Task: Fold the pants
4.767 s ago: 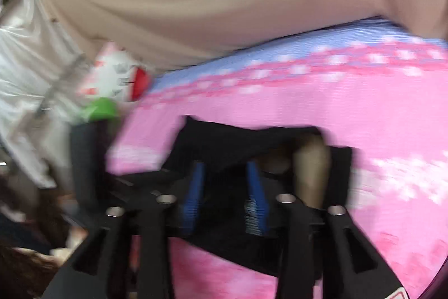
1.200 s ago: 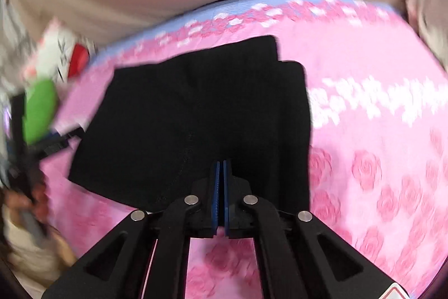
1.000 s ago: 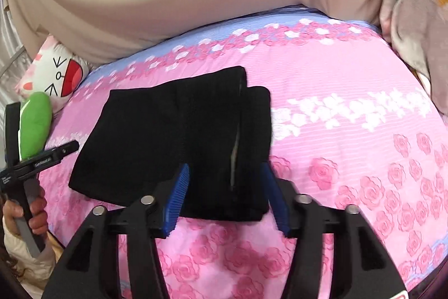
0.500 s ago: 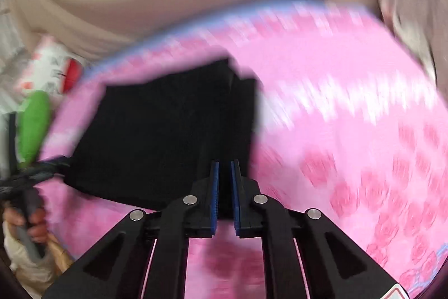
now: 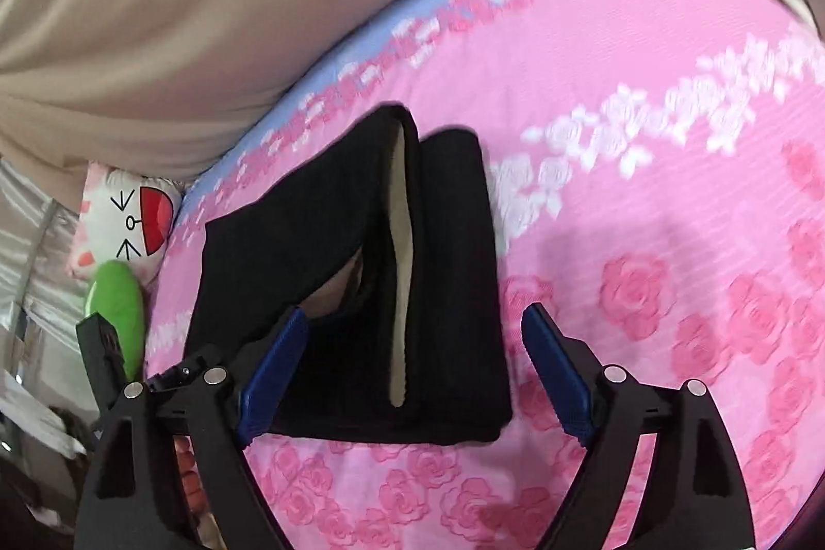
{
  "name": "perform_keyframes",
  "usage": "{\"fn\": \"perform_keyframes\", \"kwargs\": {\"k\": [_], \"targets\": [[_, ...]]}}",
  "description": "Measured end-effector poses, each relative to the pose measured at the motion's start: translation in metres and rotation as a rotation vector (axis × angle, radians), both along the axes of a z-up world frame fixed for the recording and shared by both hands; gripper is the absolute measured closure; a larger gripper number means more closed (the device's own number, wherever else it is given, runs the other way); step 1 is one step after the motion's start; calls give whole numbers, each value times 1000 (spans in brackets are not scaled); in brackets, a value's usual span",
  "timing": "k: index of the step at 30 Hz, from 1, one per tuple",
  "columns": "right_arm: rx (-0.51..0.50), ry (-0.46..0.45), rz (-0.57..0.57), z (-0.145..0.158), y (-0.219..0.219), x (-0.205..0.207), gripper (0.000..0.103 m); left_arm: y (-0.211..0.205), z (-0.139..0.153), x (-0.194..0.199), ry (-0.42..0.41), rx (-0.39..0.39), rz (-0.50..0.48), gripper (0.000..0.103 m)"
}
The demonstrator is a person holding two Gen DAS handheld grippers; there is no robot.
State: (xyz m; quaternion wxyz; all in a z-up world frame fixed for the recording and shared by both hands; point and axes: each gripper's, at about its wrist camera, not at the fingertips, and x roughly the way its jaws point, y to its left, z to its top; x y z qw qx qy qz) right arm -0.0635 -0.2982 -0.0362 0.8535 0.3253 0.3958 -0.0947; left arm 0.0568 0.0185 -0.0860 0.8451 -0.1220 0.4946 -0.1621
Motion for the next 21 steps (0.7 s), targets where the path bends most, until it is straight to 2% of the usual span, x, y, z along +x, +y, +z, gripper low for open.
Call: {"fn": "perform_keyframes", "kwargs": {"k": [3,6,8,11,12,14,15,16,17,18,19,21], "targets": [[4,-97,-4,23,2,-16,19,12,3,-3,28,-79,-14,5],[-53,-95,8,36,4,-16,17,14,0,-2,41,-82,-12,5],[-116,-15,22,27,12,-2,17,11,1,-4,29,-69,-7,5],[-164,121,59,-6,20,17,17,0,2,-4,20,-30,-14,5],[-135,143,83,-21,20,19,14,-2,2,-4,13,-13,-16,5],[-139,82,82,-27,24,16,12,-8,2,-3,4,21,-29,5],[-150,83,85,-28,27,17,27,-9,2,-3,3,35,-33,8],[-148,74,90,-27,28,18,34,-12,4,-3,-7,53,-48,22],[-128,61,89,-24,28,18,54,-12,6,-4,-11,54,-61,30],[-118,47,93,-21,28,17,62,-12,12,-6,-21,54,-73,49],[-116,33,104,-13,30,16,63,-11,19,-8,-38,73,-72,65],[-134,-2,130,3,40,12,66,-4,35,-15,-58,80,-70,79]]}}
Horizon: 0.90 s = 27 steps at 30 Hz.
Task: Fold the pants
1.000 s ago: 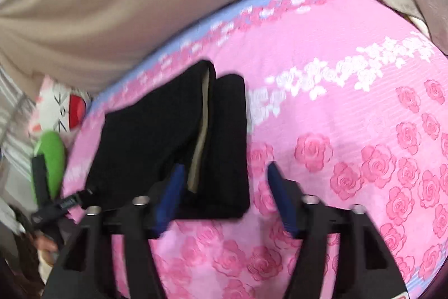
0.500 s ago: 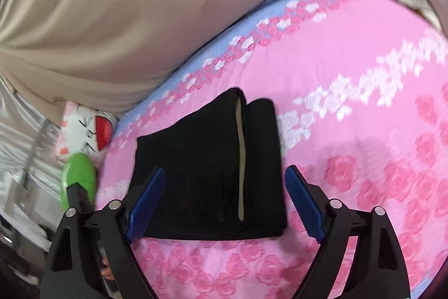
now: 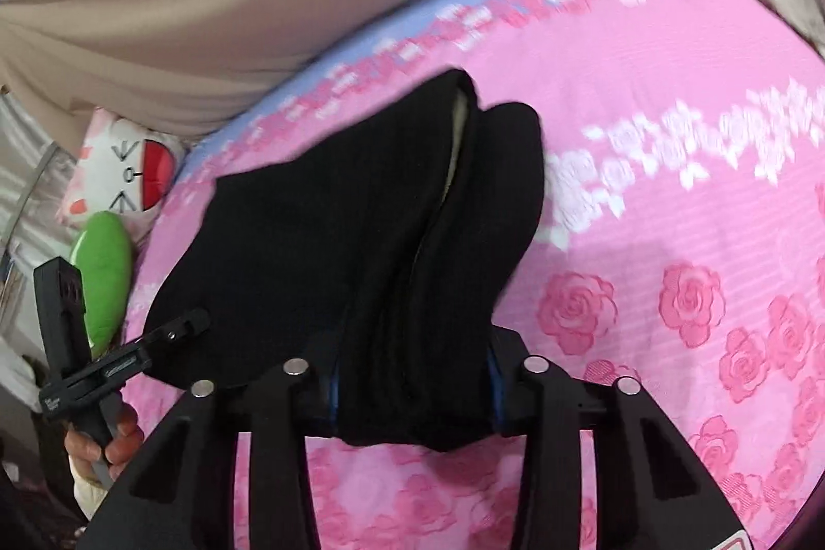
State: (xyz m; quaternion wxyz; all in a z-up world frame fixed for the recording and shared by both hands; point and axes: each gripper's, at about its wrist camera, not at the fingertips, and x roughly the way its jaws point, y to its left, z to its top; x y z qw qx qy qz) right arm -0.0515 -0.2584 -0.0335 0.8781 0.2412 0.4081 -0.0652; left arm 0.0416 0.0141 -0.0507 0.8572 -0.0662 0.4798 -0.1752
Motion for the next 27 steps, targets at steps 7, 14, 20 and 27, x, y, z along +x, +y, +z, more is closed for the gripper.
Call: {"fn": "perform_keyframes", "kwargs": {"k": [7,14,20,27], "targets": [[-23,-45,78,30,35,-34,67,12,21,-45,24,10,-42,82],[21,46,-34,-23,17,-49,41,1,-4,-55,45,143,9,54],[40,47,-58,-28,18,-48,33,-4,-12,-47,21,202,67,16],[24,50,-39,-31,23,-46,16,10,-30,-31,119,10,89,5]]}}
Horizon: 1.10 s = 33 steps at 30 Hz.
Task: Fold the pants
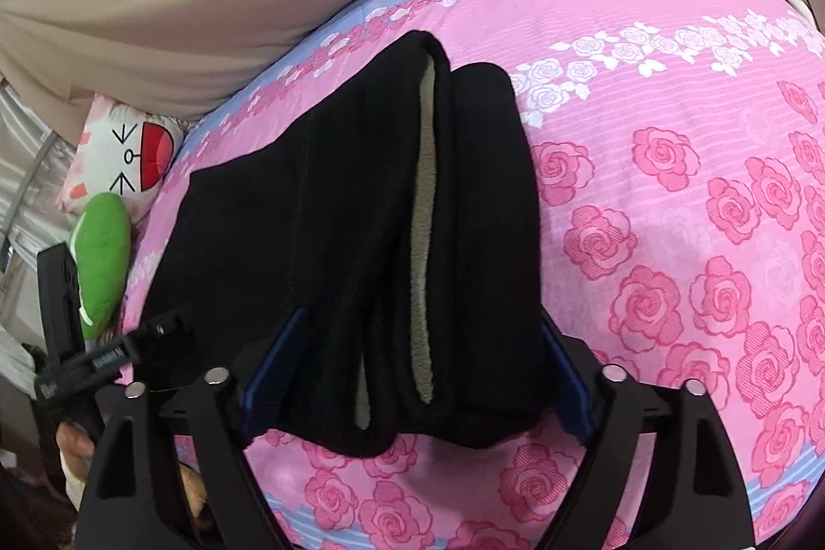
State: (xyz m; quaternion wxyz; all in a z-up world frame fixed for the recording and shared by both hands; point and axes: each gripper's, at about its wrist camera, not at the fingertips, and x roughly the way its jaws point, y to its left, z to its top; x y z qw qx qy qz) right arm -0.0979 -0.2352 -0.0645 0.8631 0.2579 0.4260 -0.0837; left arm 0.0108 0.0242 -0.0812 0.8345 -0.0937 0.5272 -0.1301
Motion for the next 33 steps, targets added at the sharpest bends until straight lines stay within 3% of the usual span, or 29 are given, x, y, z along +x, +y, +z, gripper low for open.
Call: {"fn": "perform_keyframes", "kwargs": {"k": [5,6,7,8,9,10,13,20,27,28,30,33], "targets": [[-4,-8,2,1,2,4,15,-5,2,3,-31,-44,-38,5],[4,-13,0,1,1,4,19,-5,3,4,-29,-59,-43,11],[22,-23,-9,1,1,4,27,-5,5,3,-31,-79,-53,28],[23,-24,-11,2,2,5,48,-6,7,2,-27,-93,-64,37],[44,-43,-12,5,0,2,60,-3,12,-1,-35,-95,-59,55],[68,-58,-12,8,0,0,62,-1,18,-3,-44,-99,-58,68],[60,-81,4,20,8,-7,66,5,30,-7,-36,-131,-70,75],[43,-70,61,39,33,-27,67,11,39,-38,-12,-101,-116,76],[52,-25,72,23,43,-47,65,16,29,-61,-8,-52,-112,72],[46,-25,69,21,41,-47,63,14,27,-60,-9,-46,-108,69],[51,-26,56,15,37,-45,49,13,25,-56,-11,-31,-98,62],[80,-23,31,2,29,-41,36,9,21,-53,-15,-12,-86,46]]}}
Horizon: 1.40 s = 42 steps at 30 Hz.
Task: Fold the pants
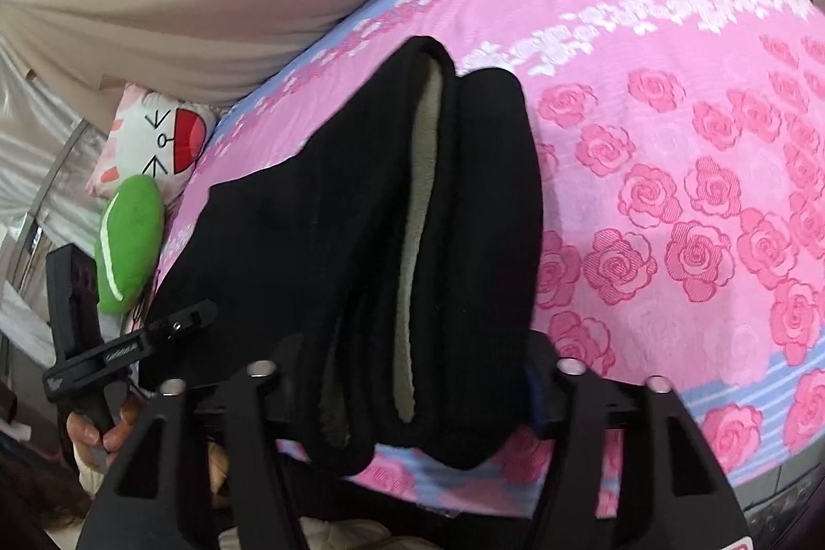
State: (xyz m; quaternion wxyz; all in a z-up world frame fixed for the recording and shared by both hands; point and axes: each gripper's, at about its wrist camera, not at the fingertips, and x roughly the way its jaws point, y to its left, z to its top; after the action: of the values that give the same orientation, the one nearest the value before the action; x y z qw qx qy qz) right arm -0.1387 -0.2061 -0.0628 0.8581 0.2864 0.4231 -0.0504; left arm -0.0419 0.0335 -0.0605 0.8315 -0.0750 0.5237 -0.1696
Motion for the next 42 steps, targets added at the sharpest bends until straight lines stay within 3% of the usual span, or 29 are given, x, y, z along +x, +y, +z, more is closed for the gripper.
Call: {"fn": "perform_keyframes", "kwargs": {"k": [3,6,7,8,9,10,12,20,26,33,42], "targets": [[25,-16,0,-3,-3,1,32,1,-6,5,0,7,32,27],[13,-12,3,-2,0,4,30,8,-12,8,27,-42,41,24],[8,-12,4,-2,1,4,33,7,-12,9,29,-52,40,26],[6,-12,8,-2,2,5,43,7,-11,9,29,-69,27,34],[14,-15,9,-1,1,4,54,6,-10,9,33,-100,13,50],[26,-24,13,2,3,2,58,7,-6,7,32,-109,13,62],[23,-41,20,11,7,-4,65,10,5,3,6,-114,11,72],[-15,-103,106,58,34,-33,67,19,53,-24,-63,-174,-52,77],[-53,-172,151,98,51,-55,67,24,95,-56,-164,-181,-121,77],[-143,-319,181,159,64,-75,67,29,150,-75,-320,-208,-154,76],[-256,-510,208,229,69,-58,67,28,231,-67,-584,-190,-171,76]]}}
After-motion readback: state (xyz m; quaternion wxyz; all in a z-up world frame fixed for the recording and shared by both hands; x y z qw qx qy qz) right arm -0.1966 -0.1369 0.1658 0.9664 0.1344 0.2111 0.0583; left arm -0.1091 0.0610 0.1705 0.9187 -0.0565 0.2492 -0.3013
